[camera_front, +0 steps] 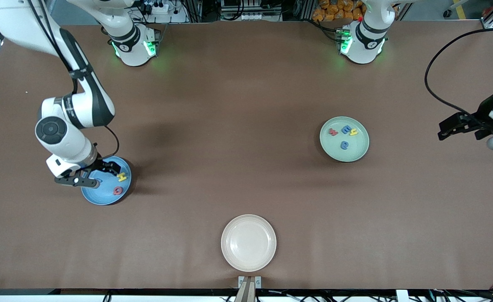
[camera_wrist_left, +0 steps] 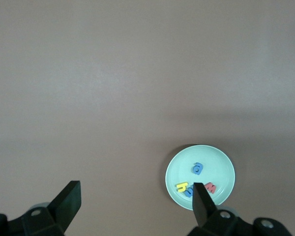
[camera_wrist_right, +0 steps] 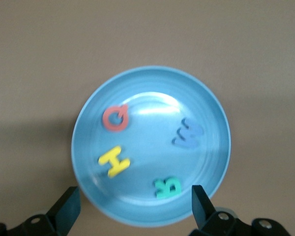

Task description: Sort uppercase to blue plate, lowercase to green plate

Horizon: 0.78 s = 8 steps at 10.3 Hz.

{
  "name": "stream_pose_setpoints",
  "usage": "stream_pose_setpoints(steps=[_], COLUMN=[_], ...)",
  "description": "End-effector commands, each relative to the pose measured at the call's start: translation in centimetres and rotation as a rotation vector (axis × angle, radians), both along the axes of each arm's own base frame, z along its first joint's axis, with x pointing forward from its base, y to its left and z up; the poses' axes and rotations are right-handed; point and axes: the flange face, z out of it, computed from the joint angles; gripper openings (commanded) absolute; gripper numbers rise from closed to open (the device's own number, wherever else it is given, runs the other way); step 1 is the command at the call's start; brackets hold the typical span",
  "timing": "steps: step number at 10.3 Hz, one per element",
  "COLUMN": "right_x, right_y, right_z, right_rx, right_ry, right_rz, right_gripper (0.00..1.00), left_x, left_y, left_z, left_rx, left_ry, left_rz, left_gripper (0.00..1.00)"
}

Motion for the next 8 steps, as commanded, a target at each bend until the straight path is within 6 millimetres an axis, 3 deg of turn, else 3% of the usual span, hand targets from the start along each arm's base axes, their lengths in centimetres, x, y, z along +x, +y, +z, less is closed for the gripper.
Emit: stream_pose_setpoints(steps=[1,3,4,6,8], right_x=[-5.5,-6.6,-6.2,-4.4,-2.9], right_y=[2.6,4.5,4.3,2.6,0.6], right_z=[3.2,5.8,7.3,11.5,17.6], right_rx=[-0.025,-0.037,-0.012,0.079,0.138], right_ry=[-0.010,-0.028,-0.051,-0.027,-0.023], right_rz=[0.065,0.093,0.078,0.104,0.094], right_gripper=[1.00,1.00,1.00,1.00,1.00], left_x=[-0.9,-2.0,-2.0,-2.0,-2.0], left_y=[0.1,0.0,0.0,-0.4,-0.7], left_z=[2.5,3.9,4.0,4.0,4.2], left_rx=[-0.034,-0.037,-0.037,-0.037,-0.037], left_ry=[-0.007,-0.009,-0.007,-0.007,-0.012], left_rz=[-0.015,-0.016,-0.014,-0.019,-0.020], left_gripper=[1.00,1.00,1.00,1.00,1.00])
